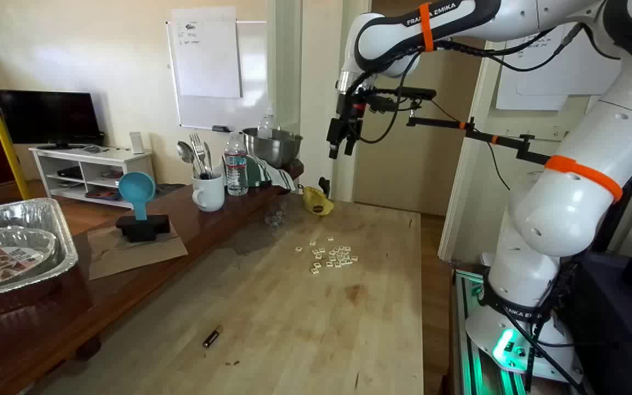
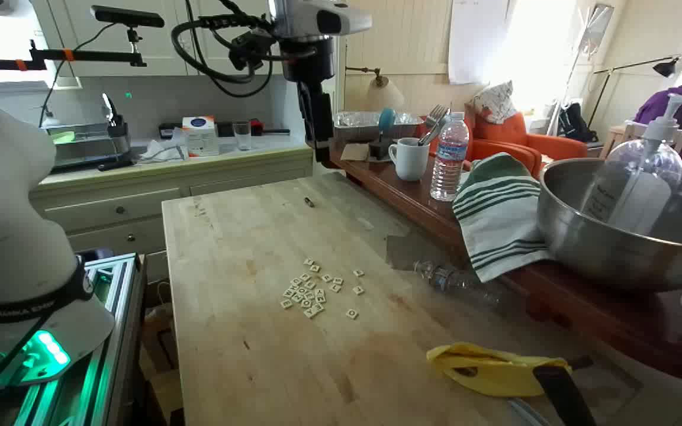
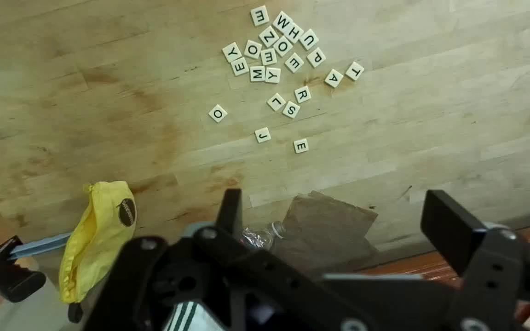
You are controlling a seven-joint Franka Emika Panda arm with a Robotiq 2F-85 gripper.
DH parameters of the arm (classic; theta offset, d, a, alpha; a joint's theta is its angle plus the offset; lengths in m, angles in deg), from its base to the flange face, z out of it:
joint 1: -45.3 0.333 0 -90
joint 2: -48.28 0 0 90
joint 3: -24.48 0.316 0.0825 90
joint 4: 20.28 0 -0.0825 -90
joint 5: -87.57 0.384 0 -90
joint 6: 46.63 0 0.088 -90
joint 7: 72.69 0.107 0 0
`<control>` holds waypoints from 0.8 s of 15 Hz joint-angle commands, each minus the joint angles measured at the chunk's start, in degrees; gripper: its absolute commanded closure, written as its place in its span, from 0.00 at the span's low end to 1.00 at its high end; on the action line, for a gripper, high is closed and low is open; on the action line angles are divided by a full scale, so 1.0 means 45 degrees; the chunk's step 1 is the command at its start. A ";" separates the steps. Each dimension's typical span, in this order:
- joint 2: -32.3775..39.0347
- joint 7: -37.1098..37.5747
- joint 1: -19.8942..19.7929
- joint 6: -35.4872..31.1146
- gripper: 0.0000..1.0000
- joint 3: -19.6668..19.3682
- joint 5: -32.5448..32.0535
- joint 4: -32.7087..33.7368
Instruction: Arrange four letter blocks in one line
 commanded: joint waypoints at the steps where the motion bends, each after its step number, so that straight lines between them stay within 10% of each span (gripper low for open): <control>1: 0.0017 -0.0043 -0.0127 0.0042 0.00 0.0107 0.0050 0.0035; 12: 0.0126 -0.0234 0.0047 -0.0114 0.00 0.0185 0.0161 -0.0045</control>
